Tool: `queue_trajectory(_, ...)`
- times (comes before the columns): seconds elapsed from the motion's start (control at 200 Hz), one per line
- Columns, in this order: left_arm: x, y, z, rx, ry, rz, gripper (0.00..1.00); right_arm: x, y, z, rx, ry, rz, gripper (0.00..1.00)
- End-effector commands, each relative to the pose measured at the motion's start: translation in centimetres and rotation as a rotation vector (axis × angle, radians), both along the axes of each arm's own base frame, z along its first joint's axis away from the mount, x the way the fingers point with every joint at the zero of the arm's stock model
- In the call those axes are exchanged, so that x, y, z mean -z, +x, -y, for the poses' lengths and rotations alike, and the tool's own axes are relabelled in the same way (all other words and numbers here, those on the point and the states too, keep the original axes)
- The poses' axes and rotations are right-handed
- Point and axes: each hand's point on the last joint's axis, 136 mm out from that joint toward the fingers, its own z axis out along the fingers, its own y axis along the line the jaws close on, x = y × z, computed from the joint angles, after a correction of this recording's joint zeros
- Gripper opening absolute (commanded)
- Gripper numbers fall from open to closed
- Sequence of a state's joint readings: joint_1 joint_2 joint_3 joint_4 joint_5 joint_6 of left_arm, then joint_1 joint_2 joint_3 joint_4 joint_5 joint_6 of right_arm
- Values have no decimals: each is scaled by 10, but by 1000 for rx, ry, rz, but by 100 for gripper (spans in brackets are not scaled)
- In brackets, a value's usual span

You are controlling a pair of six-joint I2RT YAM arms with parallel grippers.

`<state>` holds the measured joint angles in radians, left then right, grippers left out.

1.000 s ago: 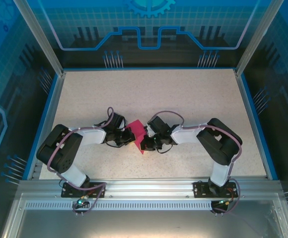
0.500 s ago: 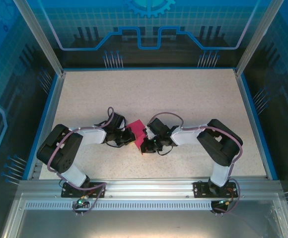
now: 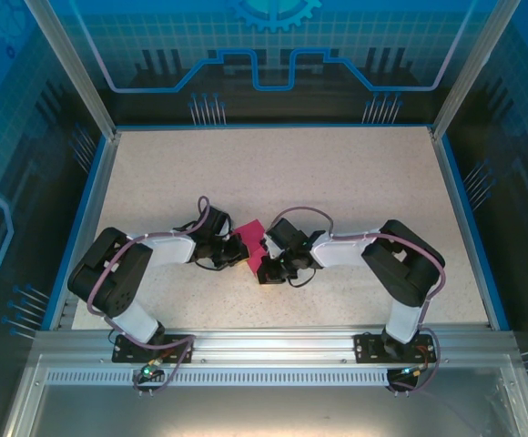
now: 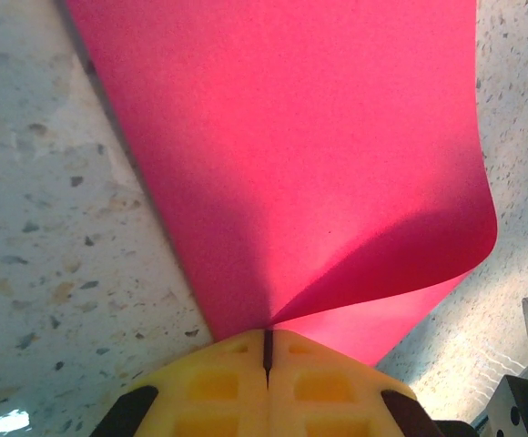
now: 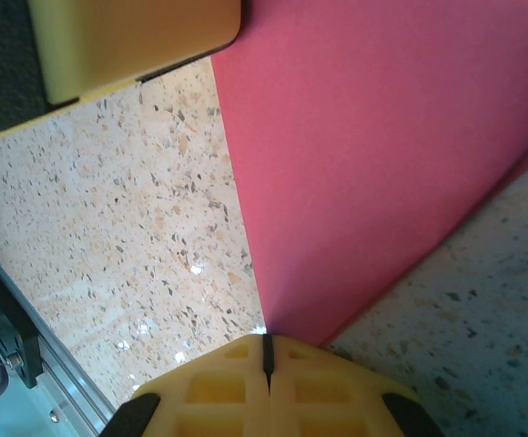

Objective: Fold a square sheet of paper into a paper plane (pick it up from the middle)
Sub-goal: Third fold the triangle at the center of the table.

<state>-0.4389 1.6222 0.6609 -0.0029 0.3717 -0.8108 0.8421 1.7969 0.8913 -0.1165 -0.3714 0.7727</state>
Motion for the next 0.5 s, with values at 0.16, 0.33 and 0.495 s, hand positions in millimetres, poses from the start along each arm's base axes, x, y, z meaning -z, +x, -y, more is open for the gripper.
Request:
queue_trajectory(0.16,12,-4,-8,2,69,-27,2,-35,26,11,65,-17,167,0)
queue_trajectory(0.33,11,-3,-8,6,67,-22,2,-35,56,7,98,11,203,0)
queue_trajectory(0.495,8,0,-5,15,60,-11,2,-20,67,2,89,-9,180,0)
